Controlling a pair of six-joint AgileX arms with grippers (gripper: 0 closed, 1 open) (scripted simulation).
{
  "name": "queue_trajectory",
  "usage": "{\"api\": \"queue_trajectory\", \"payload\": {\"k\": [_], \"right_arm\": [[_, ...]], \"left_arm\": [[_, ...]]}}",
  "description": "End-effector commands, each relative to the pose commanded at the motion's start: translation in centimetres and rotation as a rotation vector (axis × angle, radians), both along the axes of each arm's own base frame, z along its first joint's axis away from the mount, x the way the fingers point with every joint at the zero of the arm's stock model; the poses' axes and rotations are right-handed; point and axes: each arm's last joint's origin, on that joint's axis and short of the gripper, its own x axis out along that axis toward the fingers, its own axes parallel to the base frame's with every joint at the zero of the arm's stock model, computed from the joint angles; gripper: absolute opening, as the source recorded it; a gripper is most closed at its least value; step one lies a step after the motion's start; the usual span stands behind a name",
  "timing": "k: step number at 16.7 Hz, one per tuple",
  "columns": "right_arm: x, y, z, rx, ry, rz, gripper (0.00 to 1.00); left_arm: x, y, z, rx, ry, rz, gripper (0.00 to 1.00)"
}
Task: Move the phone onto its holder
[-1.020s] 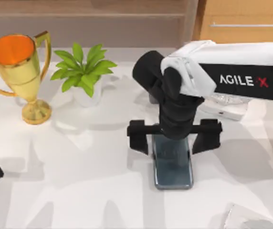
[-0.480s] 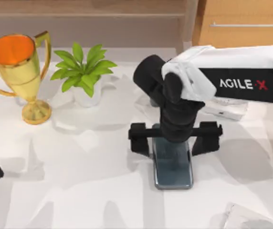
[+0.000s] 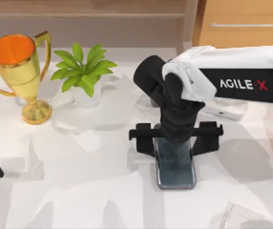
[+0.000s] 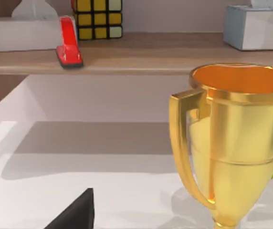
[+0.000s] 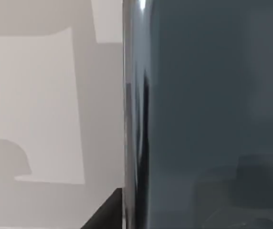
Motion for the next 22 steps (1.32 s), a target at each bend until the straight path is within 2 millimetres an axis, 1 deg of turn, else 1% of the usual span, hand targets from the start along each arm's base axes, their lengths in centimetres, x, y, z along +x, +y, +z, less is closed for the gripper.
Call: {"api": "queue_trajectory", "payload": {"k": [3, 4, 11, 12, 19, 22], "right_arm": [[0.0, 0.0, 0.0, 0.0, 0.0, 0.0, 0.02], [0.0, 0.0, 0.0, 0.0, 0.0, 0.0, 0.0], [0.0, 0.0, 0.0, 0.0, 0.0, 0.0, 0.0], [-0.1, -0.2, 1.8, -0.004, -0.027, 0.005, 0.0], [-0.1, -0.2, 3.8, -0.004, -0.027, 0.005, 0.0], [-0.1, -0.2, 3.5, -0.007, -0.023, 0.003, 0.0]], "left_arm": [[0.0, 0.0, 0.0, 0.0, 0.0, 0.0, 1.0], [0.0, 0.0, 0.0, 0.0, 0.0, 0.0, 1.0], [0.0, 0.0, 0.0, 0.0, 0.0, 0.0, 1.0], [0.0, 0.0, 0.0, 0.0, 0.0, 0.0, 1.0], [0.0, 0.0, 0.0, 0.0, 0.0, 0.0, 1.0], [0.0, 0.0, 0.0, 0.0, 0.0, 0.0, 1.0]]}}
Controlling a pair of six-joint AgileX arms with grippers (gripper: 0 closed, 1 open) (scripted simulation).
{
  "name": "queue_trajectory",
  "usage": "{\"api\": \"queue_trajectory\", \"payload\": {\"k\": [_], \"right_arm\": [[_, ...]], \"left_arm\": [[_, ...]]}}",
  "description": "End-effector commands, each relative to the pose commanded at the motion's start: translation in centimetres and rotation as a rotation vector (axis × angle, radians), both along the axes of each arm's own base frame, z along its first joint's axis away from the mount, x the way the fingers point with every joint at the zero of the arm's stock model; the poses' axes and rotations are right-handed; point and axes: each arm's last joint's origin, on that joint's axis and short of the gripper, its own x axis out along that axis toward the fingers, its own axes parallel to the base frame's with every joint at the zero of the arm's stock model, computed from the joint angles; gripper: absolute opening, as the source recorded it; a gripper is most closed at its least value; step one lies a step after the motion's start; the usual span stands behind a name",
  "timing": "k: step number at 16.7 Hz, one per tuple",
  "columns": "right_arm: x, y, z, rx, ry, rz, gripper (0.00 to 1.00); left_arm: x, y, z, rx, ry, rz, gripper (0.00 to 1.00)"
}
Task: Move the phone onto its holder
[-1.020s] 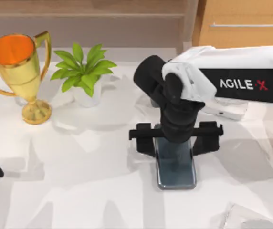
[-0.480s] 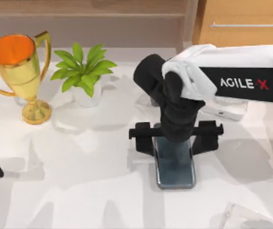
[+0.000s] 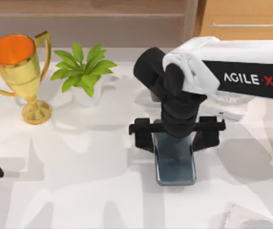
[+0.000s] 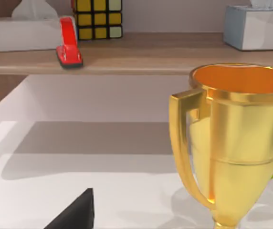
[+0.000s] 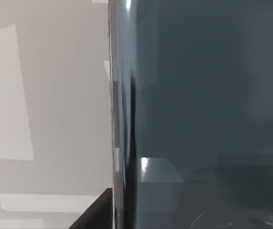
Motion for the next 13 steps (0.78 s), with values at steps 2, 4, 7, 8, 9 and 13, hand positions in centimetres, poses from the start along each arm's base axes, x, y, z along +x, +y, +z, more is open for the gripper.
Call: {"api": "queue_trajectory", "payload": {"k": [2, 4, 7, 8, 9, 13], "right_arm": [[0.2, 0.0, 0.6, 0.013, -0.012, 0.006, 0.0], [0.9, -0.2, 3.0, 0.071, -0.063, 0.035, 0.0], [2.5, -2.0, 8.7, 0.184, -0.19, 0.111, 0.0], [3.1, -3.2, 10.7, 0.217, -0.24, 0.14, 0.0], [3.7, -4.7, 12.8, 0.243, -0.292, 0.17, 0.0], [5.7, -13.5, 19.0, 0.257, -0.483, 0.274, 0.0]], "left_arm": [[0.0, 0.0, 0.0, 0.0, 0.0, 0.0, 1.0], [0.0, 0.0, 0.0, 0.0, 0.0, 0.0, 1.0], [0.0, 0.0, 0.0, 0.0, 0.0, 0.0, 1.0], [0.0, 0.0, 0.0, 0.0, 0.0, 0.0, 1.0], [0.0, 0.0, 0.0, 0.0, 0.0, 0.0, 1.0], [0.0, 0.0, 0.0, 0.0, 0.0, 0.0, 1.0]]}}
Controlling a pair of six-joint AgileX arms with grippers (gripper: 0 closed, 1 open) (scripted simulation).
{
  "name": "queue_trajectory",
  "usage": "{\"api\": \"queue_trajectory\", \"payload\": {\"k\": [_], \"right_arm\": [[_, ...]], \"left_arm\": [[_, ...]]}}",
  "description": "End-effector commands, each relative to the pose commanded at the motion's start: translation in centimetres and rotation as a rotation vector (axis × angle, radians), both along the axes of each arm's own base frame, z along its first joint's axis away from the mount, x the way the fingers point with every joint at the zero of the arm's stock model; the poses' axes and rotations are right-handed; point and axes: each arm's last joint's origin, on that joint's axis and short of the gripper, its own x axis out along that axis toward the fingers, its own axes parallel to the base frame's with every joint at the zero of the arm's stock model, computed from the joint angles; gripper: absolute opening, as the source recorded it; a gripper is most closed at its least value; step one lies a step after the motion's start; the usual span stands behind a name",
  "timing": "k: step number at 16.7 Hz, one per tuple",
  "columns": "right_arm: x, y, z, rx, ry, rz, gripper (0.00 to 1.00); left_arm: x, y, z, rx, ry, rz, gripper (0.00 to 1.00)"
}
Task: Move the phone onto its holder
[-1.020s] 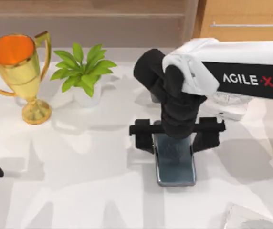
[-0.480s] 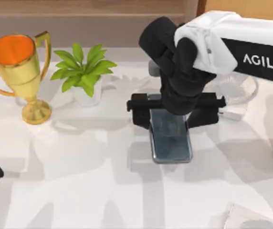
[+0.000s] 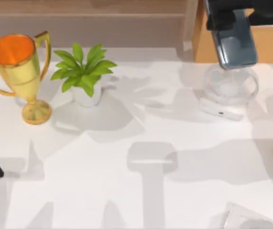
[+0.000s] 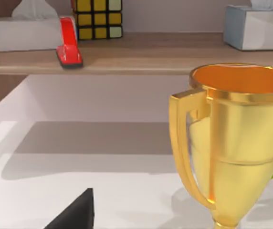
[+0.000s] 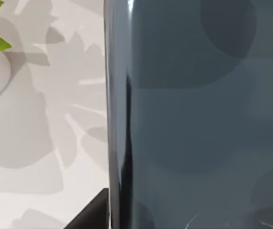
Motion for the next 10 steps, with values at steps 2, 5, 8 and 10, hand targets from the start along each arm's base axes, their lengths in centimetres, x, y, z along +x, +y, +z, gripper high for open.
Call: {"api": "queue_trajectory", "payload": {"k": [2, 5, 8, 10], "right_arm": [[0.4, -5.5, 1.9, -0.034, -0.077, 0.027, 0.0], [-0.3, -14.3, 3.3, -0.109, -0.157, 0.061, 0.0], [-2.6, -22.9, 3.4, -0.172, -0.203, 0.094, 0.0], [-5.0, -28.0, 2.8, -0.194, -0.231, 0.115, 0.0]], "left_arm": [[0.0, 0.0, 0.0, 0.0, 0.0, 0.0, 1.0], [0.0, 0.0, 0.0, 0.0, 0.0, 0.0, 1.0], [0.0, 0.0, 0.0, 0.0, 0.0, 0.0, 1.0], [0.0, 0.0, 0.0, 0.0, 0.0, 0.0, 1.0]]}}
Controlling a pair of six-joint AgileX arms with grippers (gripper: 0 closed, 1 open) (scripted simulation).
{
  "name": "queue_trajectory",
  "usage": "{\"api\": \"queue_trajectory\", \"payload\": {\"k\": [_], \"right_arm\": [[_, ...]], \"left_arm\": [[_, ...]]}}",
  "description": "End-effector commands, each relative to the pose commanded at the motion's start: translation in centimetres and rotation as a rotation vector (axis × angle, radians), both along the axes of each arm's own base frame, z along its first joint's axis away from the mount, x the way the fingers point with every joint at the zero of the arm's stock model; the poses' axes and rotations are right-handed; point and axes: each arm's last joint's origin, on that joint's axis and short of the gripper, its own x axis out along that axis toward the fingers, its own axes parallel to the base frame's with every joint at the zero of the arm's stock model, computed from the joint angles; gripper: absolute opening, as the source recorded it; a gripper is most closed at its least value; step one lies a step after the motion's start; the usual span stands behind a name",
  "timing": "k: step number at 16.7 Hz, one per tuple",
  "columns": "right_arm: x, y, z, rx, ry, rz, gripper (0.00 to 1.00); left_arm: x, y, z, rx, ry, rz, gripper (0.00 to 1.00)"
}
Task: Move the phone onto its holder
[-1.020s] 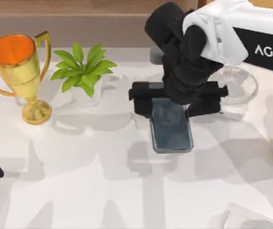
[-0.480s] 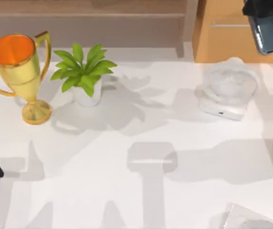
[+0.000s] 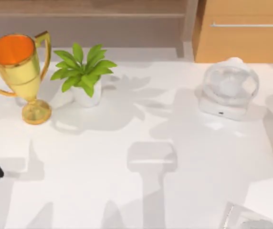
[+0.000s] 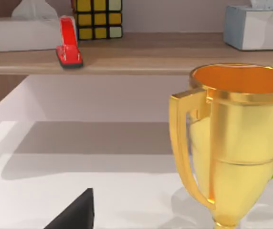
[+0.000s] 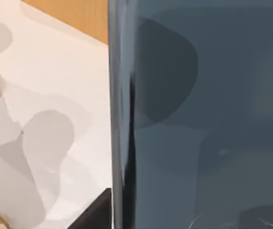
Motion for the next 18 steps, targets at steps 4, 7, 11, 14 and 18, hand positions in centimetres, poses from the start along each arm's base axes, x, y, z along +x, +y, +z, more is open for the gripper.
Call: {"api": "queue_trajectory", "payload": {"k": [4, 7, 11, 14, 18], "right_arm": [[-5.4, -8.2, -2.6, 0.023, -0.073, 0.039, 0.0], [-9.2, -12.3, -5.7, 0.099, -0.156, 0.052, 0.0], [-13.0, -15.2, -9.6, 0.213, -0.281, 0.034, 0.0], [-14.3, -16.0, -11.1, 0.26, -0.334, 0.017, 0.0], [-14.3, -16.0, -11.2, 0.263, -0.336, 0.016, 0.0]], "left_arm": [[0.0, 0.0, 0.0, 0.0, 0.0, 0.0, 1.0], [0.0, 0.0, 0.0, 0.0, 0.0, 0.0, 1.0], [0.0, 0.0, 0.0, 0.0, 0.0, 0.0, 1.0], [0.0, 0.0, 0.0, 0.0, 0.0, 0.0, 1.0], [0.0, 0.0, 0.0, 0.0, 0.0, 0.0, 1.0]]}}
